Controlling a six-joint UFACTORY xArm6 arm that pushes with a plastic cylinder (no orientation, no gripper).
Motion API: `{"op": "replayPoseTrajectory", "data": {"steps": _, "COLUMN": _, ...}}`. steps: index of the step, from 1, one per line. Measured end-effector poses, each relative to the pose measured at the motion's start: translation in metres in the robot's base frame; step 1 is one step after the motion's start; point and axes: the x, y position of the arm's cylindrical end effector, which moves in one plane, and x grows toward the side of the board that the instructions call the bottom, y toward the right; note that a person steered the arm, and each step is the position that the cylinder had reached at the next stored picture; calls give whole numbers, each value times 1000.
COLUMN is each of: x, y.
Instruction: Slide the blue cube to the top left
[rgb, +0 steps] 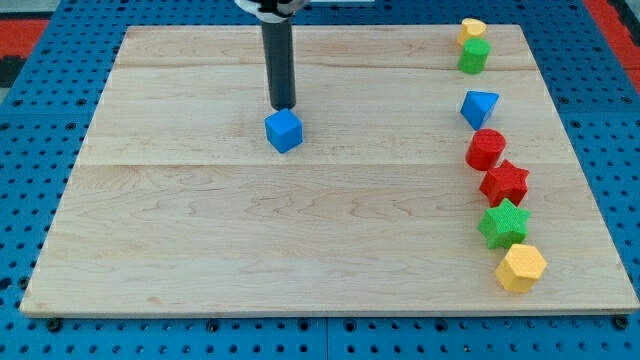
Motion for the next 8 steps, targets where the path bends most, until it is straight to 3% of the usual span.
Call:
{"op": "replayPoseTrajectory", "data": {"steps": 2, "x": 61, "y": 78}}
{"op": "replayPoseTrajectory", "data": {"steps": 3, "x": 102, "y": 59}}
{"op": "replayPoseTrajectory", "data": {"steps": 5, "x": 52, "y": -4}}
{"op": "replayPoseTrajectory", "data": {"steps": 6, "x": 39, "y": 25}}
{"op": "replayPoseTrajectory", "data": {"steps": 7, "x": 16, "y": -39}}
{"op": "replayPoseTrajectory", "data": {"steps": 8, "x": 21, "y": -59}}
